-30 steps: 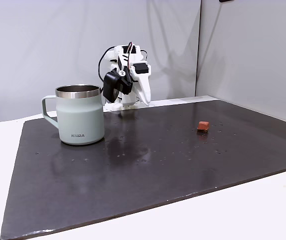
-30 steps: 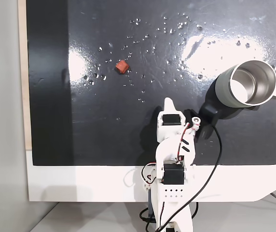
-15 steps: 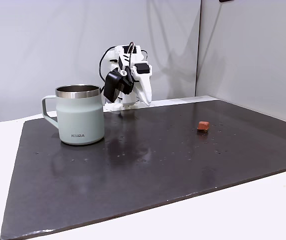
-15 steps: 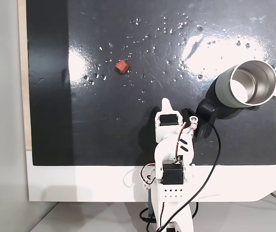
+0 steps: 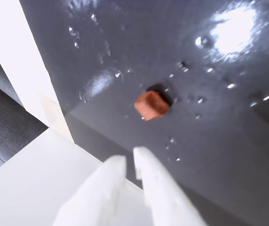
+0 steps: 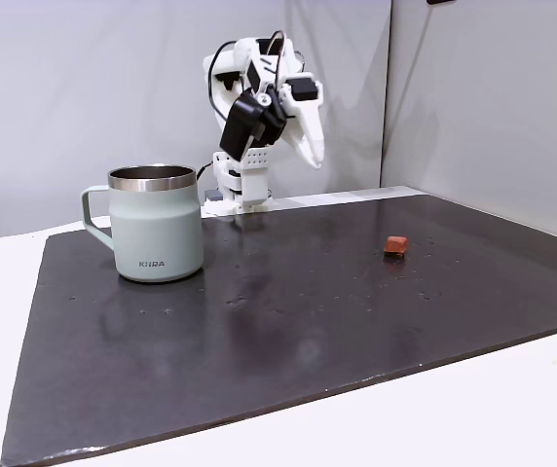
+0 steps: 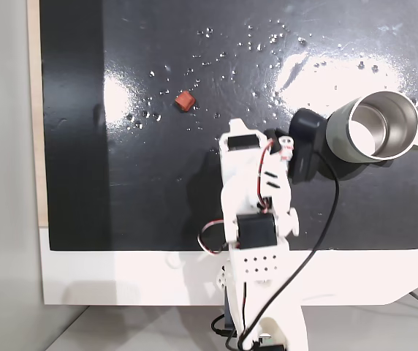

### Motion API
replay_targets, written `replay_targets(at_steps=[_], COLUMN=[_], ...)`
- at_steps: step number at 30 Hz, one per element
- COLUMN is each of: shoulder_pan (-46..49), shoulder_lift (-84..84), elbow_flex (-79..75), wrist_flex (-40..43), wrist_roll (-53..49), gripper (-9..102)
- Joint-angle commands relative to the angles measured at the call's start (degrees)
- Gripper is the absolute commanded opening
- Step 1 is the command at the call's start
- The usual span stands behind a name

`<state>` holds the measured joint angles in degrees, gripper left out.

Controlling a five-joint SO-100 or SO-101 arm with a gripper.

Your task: Grasp a cube and put it in the cup.

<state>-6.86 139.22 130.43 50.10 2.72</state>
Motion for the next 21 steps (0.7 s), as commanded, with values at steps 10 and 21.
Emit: replay_targets(at_steps=[10, 21], shoulder_pan=[-6.0, -12.1], shoulder_lift=[-31.9, -51.8], elbow_flex=[-37.4, -57.8], wrist_flex=[13.9, 23.8], wrist_roll=[-2.4, -6.3], gripper=[0, 0])
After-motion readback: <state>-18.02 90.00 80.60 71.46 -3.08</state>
